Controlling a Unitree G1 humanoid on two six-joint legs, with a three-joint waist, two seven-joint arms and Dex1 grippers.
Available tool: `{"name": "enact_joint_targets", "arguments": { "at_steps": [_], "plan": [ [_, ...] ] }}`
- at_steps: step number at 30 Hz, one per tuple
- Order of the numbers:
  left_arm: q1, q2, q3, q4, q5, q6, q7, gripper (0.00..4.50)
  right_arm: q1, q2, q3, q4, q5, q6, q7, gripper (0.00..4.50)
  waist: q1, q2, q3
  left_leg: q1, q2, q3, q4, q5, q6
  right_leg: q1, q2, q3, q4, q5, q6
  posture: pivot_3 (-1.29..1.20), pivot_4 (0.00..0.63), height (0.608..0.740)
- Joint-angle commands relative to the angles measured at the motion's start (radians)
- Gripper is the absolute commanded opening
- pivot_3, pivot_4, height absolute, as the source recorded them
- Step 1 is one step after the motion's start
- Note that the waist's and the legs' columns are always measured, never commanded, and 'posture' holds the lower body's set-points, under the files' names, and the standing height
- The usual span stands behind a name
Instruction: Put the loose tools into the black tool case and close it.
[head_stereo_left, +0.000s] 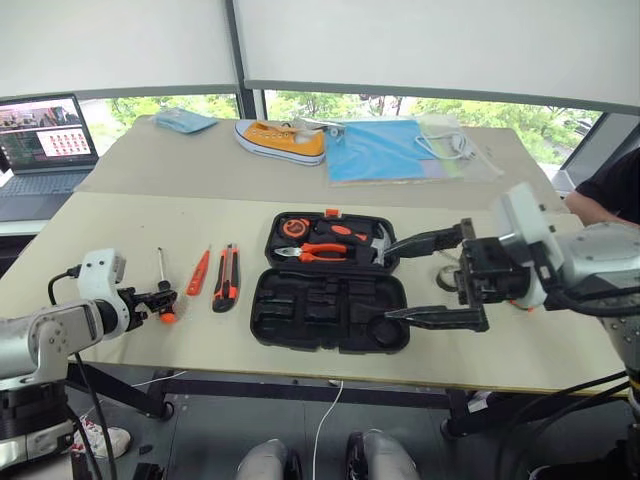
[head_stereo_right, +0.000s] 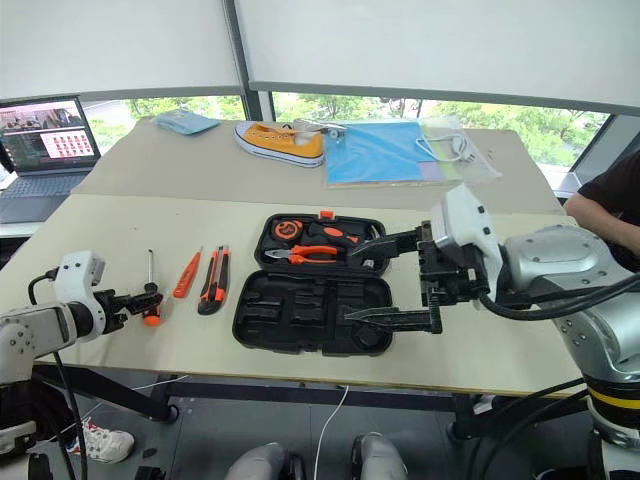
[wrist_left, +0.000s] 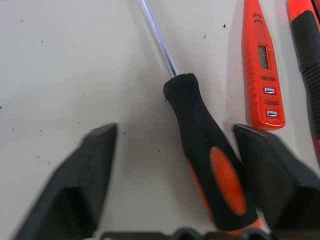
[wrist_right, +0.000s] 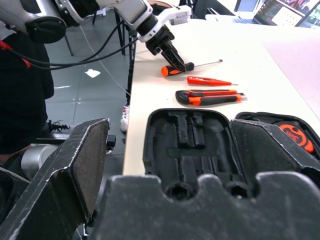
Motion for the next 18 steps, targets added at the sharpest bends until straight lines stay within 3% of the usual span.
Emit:
{"name": "enact_joint_targets", "arguments": {
  "at_steps": [1, 5, 9, 11, 14, 18],
  "plan": [
    [0.024, -0.01, -0.004, 0.055, 0.034, 0.027, 0.027, 2.35, -0.018, 0.005, -0.005, -0.007, -0.004, -0.007, -0.01, 4.5, -0.003, 0.0, -0.001, 0.0, 0.0, 0.0, 0.0, 0.0, -0.001, 0.0, 0.0, 0.0, 0.001, 0.0, 0.0, 0.0, 0.15, 0.718],
    [0.005, 0.003, 0.022, 0.114, 0.058, 0.002, 0.048, 0.87, 0.002, 0.009, -0.006, 0.002, -0.041, -0.026, -0.022, 4.5, -0.008, 0.001, -0.001, 0.002, 0.0, 0.0, 0.0, 0.003, -0.005, 0.0, 0.001, 0.0, 0.004, 0.0, 0.0, 0.0, 0.15, 0.718],
    [-0.041, 0.092, -0.001, 0.185, 0.08, -0.141, -0.034, 0.85, 0.049, -0.012, -0.018, 0.006, -0.066, -0.026, -0.016, 4.5, -0.011, 0.0, -0.001, 0.004, 0.002, -0.001, -0.001, 0.006, -0.01, 0.0, 0.003, 0.0, 0.007, -0.001, -0.001, 0.0, 0.15, 0.718],
    [-0.087, 0.166, -0.058, 0.215, 0.092, -0.261, -0.153, 0.85, 0.08, -0.031, -0.026, 0.011, -0.077, -0.025, -0.005, 4.5, -0.014, -0.003, 0.0, 0.002, 0.006, -0.002, -0.001, 0.007, -0.012, -0.002, 0.006, -0.001, 0.007, -0.001, -0.002, 0.0, 0.15, 0.718],
    [-0.159, 0.249, -0.173, 0.208, 0.102, -0.484, -0.442, 0.85, 0.126, -0.048, -0.052, 0.004, -0.085, -0.035, -0.009, 4.5, -0.004, -0.008, 0.003, -0.002, 0.007, -0.004, -0.001, 0.008, -0.014, -0.005, 0.007, -0.006, 0.006, -0.002, -0.004, 0.0, 0.15, 0.718],
    [-0.3, 0.265, -0.349, 0.209, 0.126, -0.656, -0.754, 0.85, 0.18, -0.045, -0.082, -0.01, -0.113, -0.053, -0.044, 4.5, 0.016, -0.008, 0.003, -0.008, 0.006, -0.006, 0.0, 0.008, -0.013, -0.006, 0.002, -0.012, 0.004, -0.004, -0.013, 0.0, 0.15, 0.718]
  ]
}}
